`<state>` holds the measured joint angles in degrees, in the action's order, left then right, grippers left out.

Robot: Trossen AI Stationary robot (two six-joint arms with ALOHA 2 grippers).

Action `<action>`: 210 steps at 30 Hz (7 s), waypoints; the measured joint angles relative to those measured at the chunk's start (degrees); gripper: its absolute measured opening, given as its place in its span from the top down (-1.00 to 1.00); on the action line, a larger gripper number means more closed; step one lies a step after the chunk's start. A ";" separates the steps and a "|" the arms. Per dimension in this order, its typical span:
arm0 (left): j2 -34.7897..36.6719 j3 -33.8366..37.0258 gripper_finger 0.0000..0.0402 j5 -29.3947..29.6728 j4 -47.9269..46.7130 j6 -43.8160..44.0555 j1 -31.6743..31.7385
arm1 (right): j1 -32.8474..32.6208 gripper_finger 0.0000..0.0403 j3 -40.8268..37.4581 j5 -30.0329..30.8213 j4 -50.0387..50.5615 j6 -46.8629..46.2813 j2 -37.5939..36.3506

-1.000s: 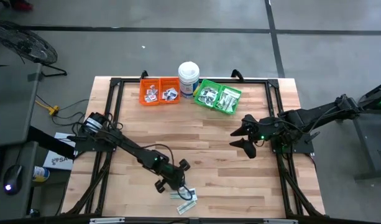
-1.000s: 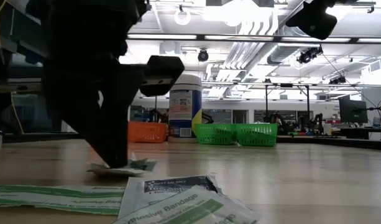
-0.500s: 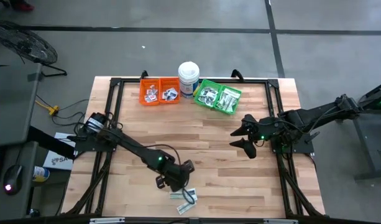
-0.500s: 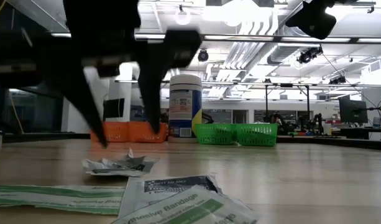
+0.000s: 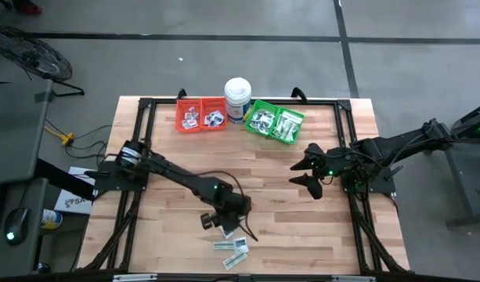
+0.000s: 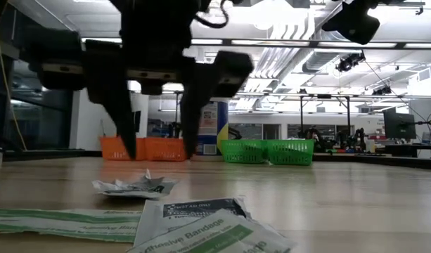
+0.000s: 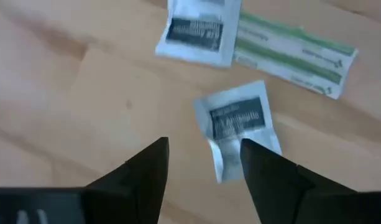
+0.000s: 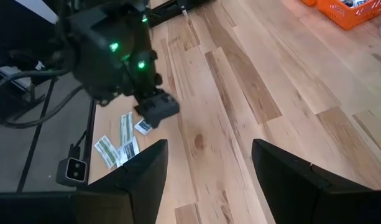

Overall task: Pick & Place First Aid Supplies
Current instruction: Put the black towelette pack into the left green bin

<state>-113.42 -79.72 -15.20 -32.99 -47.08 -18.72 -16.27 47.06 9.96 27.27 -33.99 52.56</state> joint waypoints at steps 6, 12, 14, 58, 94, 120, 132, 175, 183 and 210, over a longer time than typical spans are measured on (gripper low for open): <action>-5.72 -5.10 0.02 -0.50 -4.62 -2.21 -0.45 | 0.00 -0.12 -0.04 0.09 1.00 0.56 0.07; -8.14 -6.24 0.02 0.44 -6.10 -2.18 -0.37 | -0.28 -0.12 -0.04 -0.13 1.16 0.94 0.80; -9.44 -6.26 0.02 1.20 -6.61 -2.02 -0.39 | -0.28 -0.12 -0.04 -0.44 1.15 0.91 1.42; 11.99 -5.60 1.00 34.60 3.38 21.81 6.66 | -0.37 -0.12 -0.04 10.40 -4.55 6.07 2.69; 18.51 -5.78 1.00 48.70 33.37 19.88 13.86 | 12.46 -0.12 -0.02 10.99 -38.76 27.37 8.07; 18.55 -5.78 1.00 48.59 32.79 19.88 13.84 | 12.94 0.93 -0.02 9.84 -41.29 29.19 8.20; 18.55 -5.78 0.90 49.11 32.81 16.21 13.82 | 13.73 0.99 -0.02 7.78 -41.03 29.91 8.20; 24.10 4.60 0.23 44.50 13.24 39.03 14.23 | 59.08 1.00 -0.02 -39.97 -34.81 30.02 35.44; 27.28 20.61 0.37 39.64 33.91 45.39 14.23 | 60.61 1.00 2.90 -44.51 -35.82 29.78 41.07; 34.97 41.59 0.37 46.40 62.45 54.85 9.32 | 60.74 0.68 11.11 -43.82 -35.17 27.00 51.15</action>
<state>-78.46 -38.13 31.20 29.45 7.77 -9.41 44.47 58.17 -33.87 -7.90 -6.98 103.70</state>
